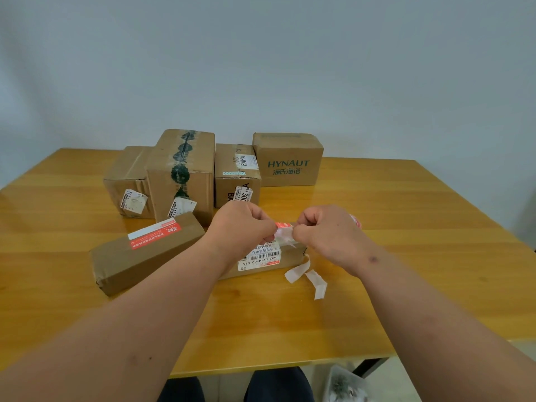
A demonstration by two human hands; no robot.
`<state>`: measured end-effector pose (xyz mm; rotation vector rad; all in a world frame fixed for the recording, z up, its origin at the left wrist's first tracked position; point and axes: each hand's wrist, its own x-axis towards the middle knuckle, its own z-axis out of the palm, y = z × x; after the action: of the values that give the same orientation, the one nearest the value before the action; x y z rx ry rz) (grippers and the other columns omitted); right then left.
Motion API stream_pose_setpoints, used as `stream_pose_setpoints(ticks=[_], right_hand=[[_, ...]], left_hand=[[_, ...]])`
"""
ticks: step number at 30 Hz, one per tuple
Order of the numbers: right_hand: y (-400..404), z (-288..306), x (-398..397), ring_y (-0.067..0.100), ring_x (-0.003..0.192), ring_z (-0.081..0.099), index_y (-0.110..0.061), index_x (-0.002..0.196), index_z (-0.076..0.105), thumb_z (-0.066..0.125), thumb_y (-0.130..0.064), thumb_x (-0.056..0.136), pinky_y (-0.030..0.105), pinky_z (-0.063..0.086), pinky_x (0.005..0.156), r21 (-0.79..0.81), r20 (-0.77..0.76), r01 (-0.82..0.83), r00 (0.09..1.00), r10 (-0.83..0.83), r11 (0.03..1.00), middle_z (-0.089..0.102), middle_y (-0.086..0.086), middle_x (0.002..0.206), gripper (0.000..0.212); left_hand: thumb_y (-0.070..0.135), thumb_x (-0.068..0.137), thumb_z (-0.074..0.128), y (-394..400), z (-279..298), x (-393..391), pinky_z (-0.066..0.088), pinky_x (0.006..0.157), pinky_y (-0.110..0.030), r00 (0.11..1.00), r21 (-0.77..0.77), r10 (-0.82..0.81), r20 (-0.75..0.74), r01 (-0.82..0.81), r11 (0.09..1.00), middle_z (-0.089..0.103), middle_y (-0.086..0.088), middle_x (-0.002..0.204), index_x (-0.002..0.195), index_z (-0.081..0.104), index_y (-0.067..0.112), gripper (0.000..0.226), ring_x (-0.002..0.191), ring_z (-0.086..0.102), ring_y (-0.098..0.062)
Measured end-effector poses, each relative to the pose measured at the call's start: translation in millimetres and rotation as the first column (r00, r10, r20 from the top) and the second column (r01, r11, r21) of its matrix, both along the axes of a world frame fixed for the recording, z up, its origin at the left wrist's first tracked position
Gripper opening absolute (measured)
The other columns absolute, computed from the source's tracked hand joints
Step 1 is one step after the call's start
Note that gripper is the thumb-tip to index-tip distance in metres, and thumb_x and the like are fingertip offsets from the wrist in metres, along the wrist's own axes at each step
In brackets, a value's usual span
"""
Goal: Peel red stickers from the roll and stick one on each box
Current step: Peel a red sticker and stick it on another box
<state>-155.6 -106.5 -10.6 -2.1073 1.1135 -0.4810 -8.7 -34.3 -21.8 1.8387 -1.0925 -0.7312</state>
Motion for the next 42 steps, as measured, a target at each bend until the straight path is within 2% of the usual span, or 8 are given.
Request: stream_pose_setpoints(ticks=[8,16,19,25,29,33,39,42], right_hand=[[-12.3,-2.1,-18.0,0.019,0.062,0.05,-0.011,0.066,0.054,0.057,-0.016,0.079,0.03,0.04,0.059,-0.001,-0.117,0.094,0.989,-0.094,0.996,0.055,0.002,0.065,0.015],[-11.8,-7.1,-8.4,0.016,0.063,0.048,-0.013,0.061,0.05,0.052,-0.024,0.088,0.026,0.037,0.052,-0.331,-0.539,-0.113,0.837,-0.09,0.937,0.05,0.0,0.07,0.029],[-12.1,-7.8,-3.5,0.017,0.08,0.054,-0.019,0.078,0.06,0.057,-0.016,0.083,0.032,0.049,0.067,-0.404,-0.46,-0.12,0.883,-0.088,0.907,0.05,-0.006,0.088,0.006],[1.3,-1.4,1.8,0.01,0.083,0.05,-0.019,0.095,0.063,0.056,-0.016,0.082,0.023,0.039,0.068,-0.449,-0.15,-0.218,0.974,0.167,0.867,0.053,-0.007,0.092,0.015],[9.3,-9.8,6.8,0.009,0.095,0.052,-0.025,0.117,0.058,0.06,-0.042,0.078,0.032,0.041,0.084,-0.408,-0.274,-0.374,0.921,0.279,0.833,0.051,-0.011,0.108,0.042],[6.4,-13.4,12.1,0.012,0.087,0.055,-0.024,0.099,0.068,0.056,-0.03,0.092,0.036,0.041,0.082,-0.611,-0.174,-0.281,0.96,0.22,0.74,0.06,-0.009,0.091,0.016],[4.4,8.7,7.3,0.002,0.067,0.05,-0.019,0.087,0.06,0.05,-0.024,0.097,0.019,0.035,0.058,-0.325,0.071,-0.103,0.989,0.132,0.94,0.057,-0.014,0.079,0.015],[2.6,18.7,3.3,0.017,0.078,0.062,-0.021,0.086,0.059,0.05,-0.026,0.097,0.028,0.048,0.066,-0.224,0.139,-0.069,0.985,0.102,0.972,0.065,-0.004,0.084,0.016]], left_hand=[[0.01,0.084,0.063,1.5,3.7,13.0,0.052,0.065,-0.028,0.983,0.018,0.169,-0.065,-0.169,0.986,0.074,-0.009,0.076,0.08,0.073,0.002,0.013,0.067,0.06,-0.015],[0.014,0.087,0.068,3.3,2.4,10.7,0.057,0.078,-0.031,0.994,0.039,0.028,-0.11,-0.024,0.999,0.074,-0.005,0.075,0.082,0.074,0.003,0.014,0.07,0.065,-0.014],[0.017,0.087,0.069,4.6,2.2,9.4,0.056,0.078,-0.031,0.995,0.048,-0.002,-0.101,0.006,0.999,0.073,-0.002,0.072,0.08,0.073,0.007,0.013,0.068,0.064,-0.012],[0.013,0.088,0.066,2.1,3.9,7.5,0.051,0.066,-0.026,0.987,0.056,0.041,-0.153,-0.033,0.998,0.072,-0.003,0.071,0.081,0.071,0.007,0.011,0.064,0.062,-0.011],[0.008,0.088,0.059,-1.3,4.7,6.1,0.051,0.069,-0.03,0.948,0.047,0.124,-0.294,-0.115,0.992,0.069,-0.005,0.076,0.092,0.066,0.009,0.008,0.065,0.061,-0.013],[0.005,0.09,0.055,-0.7,7.9,3.4,0.051,0.067,-0.032,0.899,0.069,0.122,-0.42,-0.103,0.992,0.066,-0.007,0.087,0.101,0.06,0.015,0.016,0.072,0.062,-0.017],[0.004,0.09,0.05,12.2,11.5,21.8,0.053,0.085,-0.047,0.511,-0.106,-0.082,-0.856,-0.018,0.994,0.064,-0.009,0.124,0.132,0.052,0.03,0.049,0.102,0.063,-0.031],[-0.003,0.085,0.047,15.5,12.9,28.9,0.052,0.091,-0.047,0.553,-0.238,-0.174,-0.815,-0.047,0.97,0.057,-0.005,0.133,0.137,0.05,0.035,0.064,0.114,0.059,-0.027]])
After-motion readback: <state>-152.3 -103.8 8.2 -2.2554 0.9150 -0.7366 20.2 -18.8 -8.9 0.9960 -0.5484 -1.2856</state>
